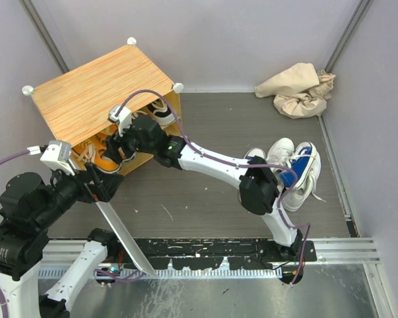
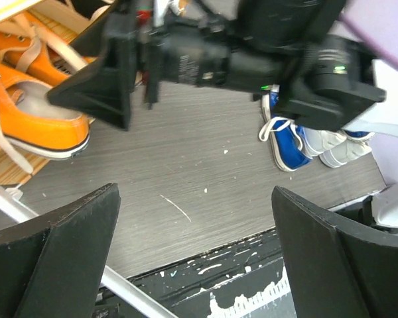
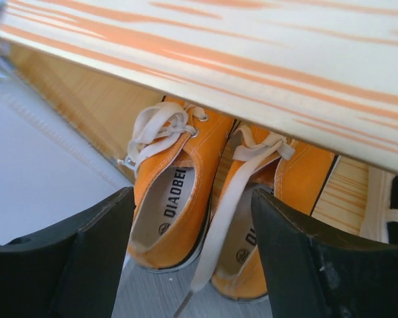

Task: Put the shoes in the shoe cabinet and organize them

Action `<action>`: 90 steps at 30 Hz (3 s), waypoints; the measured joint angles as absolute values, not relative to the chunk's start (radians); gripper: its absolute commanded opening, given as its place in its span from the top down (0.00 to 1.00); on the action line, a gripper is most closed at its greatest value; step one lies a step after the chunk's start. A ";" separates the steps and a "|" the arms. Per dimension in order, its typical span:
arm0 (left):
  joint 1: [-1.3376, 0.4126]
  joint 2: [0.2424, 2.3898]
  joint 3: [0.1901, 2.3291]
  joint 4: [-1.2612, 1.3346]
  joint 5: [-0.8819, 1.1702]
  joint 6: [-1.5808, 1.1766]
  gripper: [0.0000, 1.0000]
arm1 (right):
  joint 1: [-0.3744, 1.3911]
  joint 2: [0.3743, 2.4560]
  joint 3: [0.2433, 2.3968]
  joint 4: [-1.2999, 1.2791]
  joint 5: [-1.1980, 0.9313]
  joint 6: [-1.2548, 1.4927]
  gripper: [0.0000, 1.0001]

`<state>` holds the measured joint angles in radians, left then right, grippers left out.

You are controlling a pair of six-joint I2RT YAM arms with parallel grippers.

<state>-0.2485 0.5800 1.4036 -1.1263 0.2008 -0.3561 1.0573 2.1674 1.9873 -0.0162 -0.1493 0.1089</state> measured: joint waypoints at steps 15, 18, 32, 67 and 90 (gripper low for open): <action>-0.249 0.585 1.368 -1.188 0.025 -0.421 0.02 | 1.050 1.894 1.776 0.083 -0.128 0.097 0.32; -0.249 0.608 1.381 -1.196 0.005 -0.439 0.02 | 1.049 1.906 1.728 0.080 -0.145 0.092 0.35; -0.249 0.631 1.405 -1.216 -0.023 -0.464 0.02 | 1.018 1.999 1.683 0.111 -0.268 0.086 0.46; -0.249 0.597 1.426 -1.245 -0.023 -0.464 0.02 | 1.010 2.195 1.903 0.138 -0.010 0.039 0.97; -0.249 0.589 1.426 -1.247 -0.023 -0.464 0.02 | 1.003 2.089 1.691 0.210 -0.038 -0.043 0.30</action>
<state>-0.2493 0.5892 1.4261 -1.2472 -0.0231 -0.4644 1.0035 2.0888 1.6913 0.2096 -0.0383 -0.0425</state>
